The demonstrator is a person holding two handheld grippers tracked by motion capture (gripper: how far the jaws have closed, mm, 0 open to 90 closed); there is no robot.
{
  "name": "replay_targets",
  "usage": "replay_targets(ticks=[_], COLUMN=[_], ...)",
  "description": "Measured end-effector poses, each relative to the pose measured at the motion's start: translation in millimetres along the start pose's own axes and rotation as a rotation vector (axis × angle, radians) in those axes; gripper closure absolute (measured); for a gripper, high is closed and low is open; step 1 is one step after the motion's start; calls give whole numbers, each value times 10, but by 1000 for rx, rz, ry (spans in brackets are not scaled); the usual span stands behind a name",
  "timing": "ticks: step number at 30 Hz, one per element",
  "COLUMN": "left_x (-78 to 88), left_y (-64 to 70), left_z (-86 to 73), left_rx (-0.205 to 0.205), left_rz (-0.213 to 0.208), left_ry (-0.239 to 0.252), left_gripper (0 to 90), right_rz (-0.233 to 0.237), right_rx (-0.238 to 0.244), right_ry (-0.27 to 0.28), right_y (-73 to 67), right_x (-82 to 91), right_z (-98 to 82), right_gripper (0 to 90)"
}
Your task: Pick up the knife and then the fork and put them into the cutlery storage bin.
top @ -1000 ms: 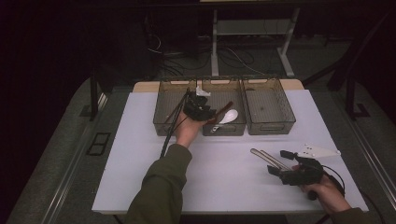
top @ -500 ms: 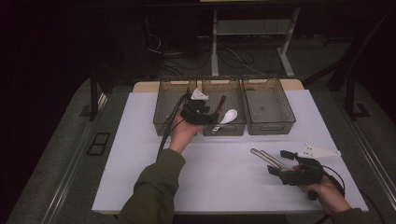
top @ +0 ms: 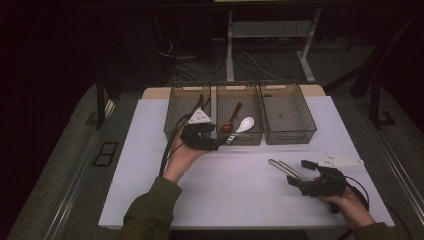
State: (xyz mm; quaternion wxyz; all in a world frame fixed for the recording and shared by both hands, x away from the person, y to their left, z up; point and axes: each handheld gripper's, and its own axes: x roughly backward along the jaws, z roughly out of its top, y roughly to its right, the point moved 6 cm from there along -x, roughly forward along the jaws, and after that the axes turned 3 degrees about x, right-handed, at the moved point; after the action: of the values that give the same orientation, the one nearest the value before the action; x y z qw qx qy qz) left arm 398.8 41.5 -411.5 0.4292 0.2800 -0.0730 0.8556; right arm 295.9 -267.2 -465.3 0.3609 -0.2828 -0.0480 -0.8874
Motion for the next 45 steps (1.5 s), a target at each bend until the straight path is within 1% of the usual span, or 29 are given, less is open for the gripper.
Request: replay_targets(ticks=[2, 6, 8, 11, 13, 16, 19, 23, 24, 27, 29, 31, 33, 34, 35, 37, 41, 42, 45], left_x=[62, 196, 264, 367, 434, 515, 585, 654, 665, 685, 702, 712, 726, 725, 723, 717, 692, 689, 683], left_y=[25, 64, 86, 113, 126, 150, 176, 209, 215, 229, 237, 241, 242, 242, 245, 251, 276, 279, 281], left_z=[-75, -234, -317, -454, -550, -689, -797, -882, -910, -990, -1028, -1057, -1085, -1098, -1115, -1139, -1149, -1152, -1154], left_rx=[-2, -3, 3, -2, 8, 11, 6, 3, 0, 2, -2, -7, -10, -14, -10, -4, -10, -15, -14], left_rz=[-9, -13, -20, -19, -18, -27, -37, -43, -46, -53, -55, -50, -44, -41, -37, -43, -55, -53, -52], left_ry=[7, 14, 25, 35, 41, 40, 39, 52, 50, 38, 32, 33, 28, 31, 29, 24, 15, 9, 9], left_gripper=[285, 238, 217, 195, 163, 140, 128, 98, 83, 38, 20, 0, 0, 0, 0, 0, 0, 0, 0], right_rz=[1, -5, -5, -12, -13, -25, -20, -16, -8, 13, 24, 18, 25, 38, 47, 50, 37, 29, 16], right_rx=[10, 21, 13, 7, 9, 21, 38, 61, 75, 95, 95, 99, 107, 109, 109, 104, 103, 102, 109], right_ry=[-8, -8, -6, -11, -13, -12, -26, -62, -74, -108, -144, -180, -212, -228, -240, -263, -317, -329, -365], right_y=[-6, -3, -3, 10, 9, 13, 12, 5, 2, -7, -7, 10, 33, 48, 66, 108, 193, 215, 265], right_x=[-7, -4, 7, 17, 30, 62, 94, 107, 106, 84, 67, 53, 54, 58, 61, 61, 44, 41, 45], right_z=[-7, -3, 4, 8, 21, 65, 103, 127, 129, 131, 124, 121, 122, 128, 135, 151, 166, 167, 164], right_gripper=[156, 156, 156, 156, 156, 156, 156, 156, 156, 156, 156, 155, 137, 138, 143, 144, 154, 166, 215])
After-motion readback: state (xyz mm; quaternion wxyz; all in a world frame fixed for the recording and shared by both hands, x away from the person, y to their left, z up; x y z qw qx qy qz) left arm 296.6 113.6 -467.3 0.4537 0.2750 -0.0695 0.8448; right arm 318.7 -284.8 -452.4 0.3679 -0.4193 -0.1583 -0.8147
